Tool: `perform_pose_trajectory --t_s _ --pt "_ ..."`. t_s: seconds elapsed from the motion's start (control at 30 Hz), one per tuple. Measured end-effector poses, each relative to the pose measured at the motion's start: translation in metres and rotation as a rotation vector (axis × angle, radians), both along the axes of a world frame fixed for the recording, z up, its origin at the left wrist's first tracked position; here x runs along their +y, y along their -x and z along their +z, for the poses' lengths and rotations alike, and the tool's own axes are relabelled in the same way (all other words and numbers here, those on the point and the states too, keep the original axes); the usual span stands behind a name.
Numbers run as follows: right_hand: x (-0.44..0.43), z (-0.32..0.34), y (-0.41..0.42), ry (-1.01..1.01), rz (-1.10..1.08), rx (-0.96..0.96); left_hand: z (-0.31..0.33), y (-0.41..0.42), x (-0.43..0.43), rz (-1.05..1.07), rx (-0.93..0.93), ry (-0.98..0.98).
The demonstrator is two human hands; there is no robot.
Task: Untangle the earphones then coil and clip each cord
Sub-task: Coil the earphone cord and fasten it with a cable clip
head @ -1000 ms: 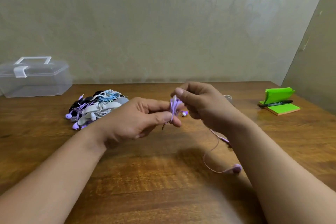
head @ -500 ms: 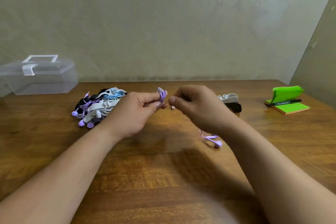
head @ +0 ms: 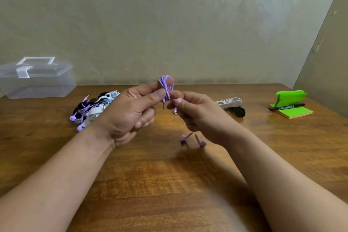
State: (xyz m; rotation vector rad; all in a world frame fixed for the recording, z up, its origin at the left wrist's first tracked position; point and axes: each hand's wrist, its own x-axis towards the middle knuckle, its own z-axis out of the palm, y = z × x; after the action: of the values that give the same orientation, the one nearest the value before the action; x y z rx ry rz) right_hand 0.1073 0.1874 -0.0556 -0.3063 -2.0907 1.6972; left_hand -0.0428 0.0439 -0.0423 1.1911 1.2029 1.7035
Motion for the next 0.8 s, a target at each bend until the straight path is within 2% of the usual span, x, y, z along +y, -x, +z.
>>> perform_pose_trajectory --t_s 0.1,0.2,0.3,0.4,0.5,0.63,0.7,0.8 --pt "-0.018 0.004 0.003 -0.356 -0.102 -0.117 -0.005 0.003 0.006 0.219 0.165 0.011" --pt "-0.025 0.008 0.003 -0.596 -0.122 -0.172 -0.009 0.006 0.006 0.354 0.420 0.054" --pt "-0.016 0.014 -0.002 -0.669 -0.196 -0.204 -0.014 0.010 0.005 0.356 0.769 0.144" --pt "-0.005 0.021 -0.007 -0.672 -0.270 -0.151 -0.011 0.009 0.001 0.289 0.872 0.214" --pt "0.003 0.024 -0.012 -0.512 -0.198 -0.053 -0.001 0.005 -0.003 0.083 0.755 0.261" --pt "0.011 0.020 -0.010 -0.232 -0.040 0.080 0.005 0.007 -0.010 -0.197 0.402 0.256" --pt "0.011 0.016 -0.007 -0.085 -0.010 0.135 0.002 0.005 -0.009 -0.263 0.194 0.208" --pt "0.003 0.006 0.003 0.155 -0.043 0.172 -0.003 -0.002 -0.001 -0.241 -0.041 0.100"
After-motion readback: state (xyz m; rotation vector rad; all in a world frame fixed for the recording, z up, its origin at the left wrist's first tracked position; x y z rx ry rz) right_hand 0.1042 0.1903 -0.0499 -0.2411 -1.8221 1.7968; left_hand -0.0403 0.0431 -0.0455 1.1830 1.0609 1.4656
